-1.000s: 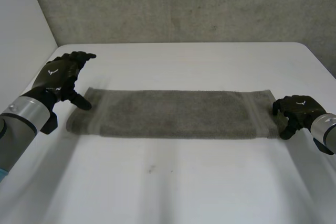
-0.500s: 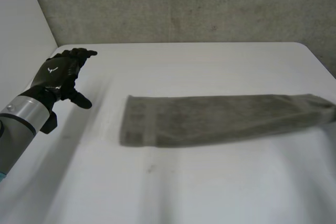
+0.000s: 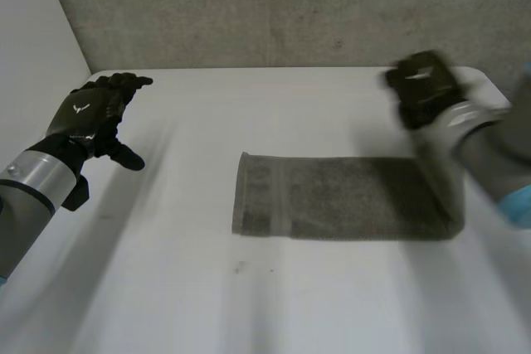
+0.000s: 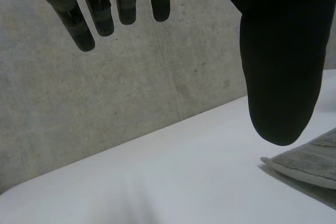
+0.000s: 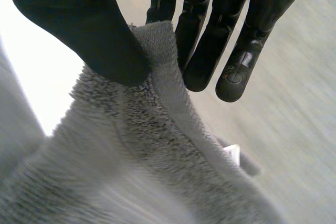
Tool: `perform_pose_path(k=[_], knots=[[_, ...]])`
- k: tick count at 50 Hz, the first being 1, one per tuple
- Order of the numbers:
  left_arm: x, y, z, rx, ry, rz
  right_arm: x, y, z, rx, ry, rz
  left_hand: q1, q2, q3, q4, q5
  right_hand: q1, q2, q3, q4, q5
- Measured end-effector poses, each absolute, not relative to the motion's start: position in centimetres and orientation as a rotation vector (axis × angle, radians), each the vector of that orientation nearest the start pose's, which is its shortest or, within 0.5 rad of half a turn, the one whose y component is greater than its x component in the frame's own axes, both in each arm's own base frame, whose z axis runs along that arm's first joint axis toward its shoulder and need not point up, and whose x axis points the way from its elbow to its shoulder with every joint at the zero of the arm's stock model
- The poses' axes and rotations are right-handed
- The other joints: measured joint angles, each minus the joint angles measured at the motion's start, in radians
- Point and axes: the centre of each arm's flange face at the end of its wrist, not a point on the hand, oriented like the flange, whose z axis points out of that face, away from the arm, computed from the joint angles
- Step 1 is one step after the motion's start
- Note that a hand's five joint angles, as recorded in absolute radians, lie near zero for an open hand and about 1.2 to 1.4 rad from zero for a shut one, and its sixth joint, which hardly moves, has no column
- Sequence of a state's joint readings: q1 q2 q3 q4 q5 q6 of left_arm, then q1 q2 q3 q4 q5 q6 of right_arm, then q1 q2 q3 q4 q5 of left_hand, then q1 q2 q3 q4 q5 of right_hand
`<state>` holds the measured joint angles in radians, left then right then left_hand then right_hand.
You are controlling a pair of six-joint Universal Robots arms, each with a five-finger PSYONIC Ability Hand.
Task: Fold the towel.
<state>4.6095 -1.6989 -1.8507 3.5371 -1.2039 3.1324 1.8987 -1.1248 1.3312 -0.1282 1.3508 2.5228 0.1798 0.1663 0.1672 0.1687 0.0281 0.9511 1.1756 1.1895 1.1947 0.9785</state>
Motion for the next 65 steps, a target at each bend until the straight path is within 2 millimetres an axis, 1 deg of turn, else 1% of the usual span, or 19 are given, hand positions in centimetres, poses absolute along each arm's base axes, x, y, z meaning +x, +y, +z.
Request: perform_pose_path(k=[5,6,7,15,16,20,23,30,36,40,42,44,46,47,50,56,60,64,65], knots=[[-19.6,-29.2,22.2,0.572,2.447,-2.410,34.9,-26.2,19.5,-1.463,1.748,-1.967,0.000,0.000,0.000,0.000,0.000,0.000,0.000,0.000,0.000,0.002],[-19.6,-29.2,22.2,0.572,2.447,-2.410,34.9,-26.2,19.5,-1.463,1.748,-1.967,0.000,0.000,0.000,0.000,0.000,0.000,0.000,0.000,0.000,0.002],[-19.7,-29.2,22.2,0.575,2.448,-2.411,36.7,-24.3,17.7,-1.522,1.712,-1.893,0.000,0.000,0.000,0.000,0.000,0.000,0.000,0.000,0.000,0.002],[-20.2,-29.1,22.2,0.599,2.452,-2.417,38.8,-20.9,13.3,-1.648,1.684,-1.741,0.000,0.000,0.000,0.000,0.000,-0.014,-0.083,-0.092,-0.097,-0.056],[-20.4,-29.1,22.2,0.610,2.450,-2.423,38.9,-20.7,13.0,-1.657,1.688,-1.735,0.000,0.000,0.000,0.000,0.000,-0.345,-0.436,-0.425,-0.430,-0.362],[-21.0,-29.3,22.3,0.636,2.441,-2.440,38.6,-21.1,14.4,-1.624,1.698,-1.784,0.000,0.000,0.000,0.000,0.000,-0.723,-0.902,-0.916,-0.922,-0.853],[-21.9,-29.5,22.3,0.673,2.430,-2.464,37.4,-22.4,16.4,-1.534,1.752,-1.842,0.000,0.000,0.000,0.000,0.000,-0.741,-0.937,-0.971,-0.963,-0.906],[-25.8,-29.3,22.5,0.825,2.413,-2.541,30.8,-26.4,19.4,-1.158,2.022,-1.878,0.000,0.001,0.000,0.000,0.000,-0.741,-0.941,-0.978,-0.964,-0.915],[-29.0,-28.3,22.1,0.937,2.424,-2.569,23.8,-28.1,17.0,-0.931,2.295,-1.746,0.000,0.002,0.001,0.000,0.000,-0.741,-0.941,-0.978,-0.964,-0.915],[-29.9,-27.8,21.9,0.960,2.418,-2.563,20.5,-28.3,15.0,-0.884,2.412,-1.651,0.000,0.002,0.001,0.000,0.000,-0.736,-0.938,-0.958,-0.960,-0.910],[-30.1,-27.5,21.7,0.968,2.410,-2.553,19.1,-28.3,14.0,-0.876,2.457,-1.610,0.000,0.002,0.000,0.000,0.000,-0.687,-0.873,-0.882,-0.900,-0.852],[-30.1,-27.3,21.5,0.978,2.399,-2.542,18.2,-28.3,13.4,-0.885,2.483,-1.589,0.000,0.001,0.000,0.000,0.000,-0.432,-0.576,-0.609,-0.615,-0.585],[-30.1,-27.3,21.5,0.978,2.399,-2.542,18.2,-28.3,13.4,-0.885,2.483,-1.589,0.000,0.001,0.000,0.000,0.000,-0.432,-0.576,-0.609,-0.615,-0.585],[-30.2,-27.2,21.4,0.988,2.389,-2.532,17.7,-28.5,13.0,-0.902,2.492,-1.588,0.000,0.001,0.000,0.000,0.000,-0.210,-0.254,-0.278,-0.284,-0.271],[-30.3,-26.8,21.1,1.021,2.369,-2.512,17.4,-29.1,12.9,-0.939,2.481,-1.632,0.000,0.001,0.000,0.000,0.000,-0.101,-0.004,-0.016,-0.020,-0.033],[-30.3,-26.3,20.9,1.049,2.361,-2.492,18.0,-30.4,14.2,-0.975,2.397,-1.787,0.000,0.000,0.000,0.000,0.000,-0.102,0.000,-0.006,-0.003,-0.015],[-30.0,-25.8,21.0,1.049,2.360,-2.487,22.0,-30.4,17.1,-1.047,2.186,-1.959,0.000,0.000,0.000,0.000,0.000,-0.102,0.000,-0.006,-0.001,0.001],[-29.6,-25.5,21.5,1.033,2.351,-2.495,28.5,-27.8,19.2,-1.127,1.943,-1.993,0.000,0.000,0.000,0.000,0.000,-0.102,0.000,-0.006,-0.001,0.012],[-29.6,-25.5,21.5,1.033,2.351,-2.495,28.5,-27.8,19.2,-1.127,1.943,-1.993,0.000,0.000,0.000,0.000,0.000,-0.102,0.000,-0.006,-0.001,0.012]])
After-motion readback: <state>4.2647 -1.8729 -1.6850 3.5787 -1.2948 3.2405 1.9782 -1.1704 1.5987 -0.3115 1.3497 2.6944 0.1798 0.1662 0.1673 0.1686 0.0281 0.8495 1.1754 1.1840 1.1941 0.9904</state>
